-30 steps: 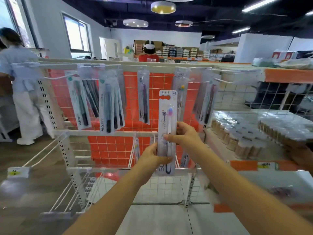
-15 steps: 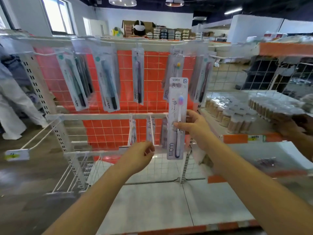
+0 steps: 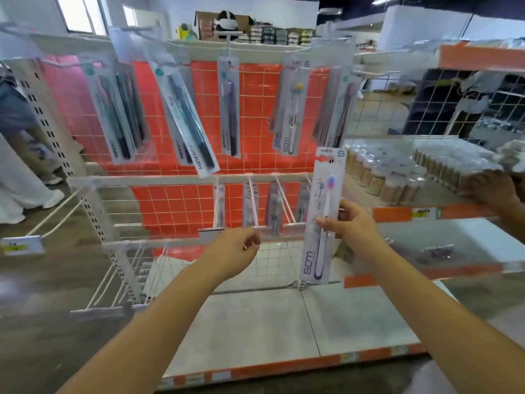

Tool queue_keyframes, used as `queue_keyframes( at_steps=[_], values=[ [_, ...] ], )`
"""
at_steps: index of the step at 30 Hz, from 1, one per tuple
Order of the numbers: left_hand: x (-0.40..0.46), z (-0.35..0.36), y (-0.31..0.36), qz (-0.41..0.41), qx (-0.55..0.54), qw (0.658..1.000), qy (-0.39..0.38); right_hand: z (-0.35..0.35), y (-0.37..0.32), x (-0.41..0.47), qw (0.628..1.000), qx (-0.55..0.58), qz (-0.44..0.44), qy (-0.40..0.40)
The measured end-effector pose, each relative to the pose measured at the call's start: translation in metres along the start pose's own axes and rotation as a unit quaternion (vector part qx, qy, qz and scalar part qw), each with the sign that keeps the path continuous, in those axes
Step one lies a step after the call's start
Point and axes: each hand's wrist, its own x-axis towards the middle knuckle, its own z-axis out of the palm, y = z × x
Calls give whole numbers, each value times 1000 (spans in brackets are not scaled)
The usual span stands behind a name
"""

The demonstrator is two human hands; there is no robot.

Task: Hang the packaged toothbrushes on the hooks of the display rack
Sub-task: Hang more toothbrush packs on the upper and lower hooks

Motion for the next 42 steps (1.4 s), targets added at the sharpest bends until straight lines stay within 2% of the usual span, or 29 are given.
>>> queue_keyframes(
  at_steps=[8, 18, 23, 27, 34, 42],
  values=[
    [54, -9, 4, 13, -50, 999, 14, 15, -12, 41, 995, -54, -84, -15],
    [144, -11, 6, 72, -116, 991, -1, 27, -18, 144, 993, -5, -118, -25],
    [172, -24, 4, 46, -125, 991, 32, 36, -26, 175, 992, 6, -106, -62],
    [172, -26, 8, 19, -159, 986, 41, 36, -26, 178, 987, -33, -86, -132],
    [141, -14, 22, 33, -52, 995, 79, 25, -22, 143, 978, -62, -127, -152],
    [66, 35, 55, 23, 39, 993, 107, -19, 11, 62, 982, -23, -111, -153]
  ],
)
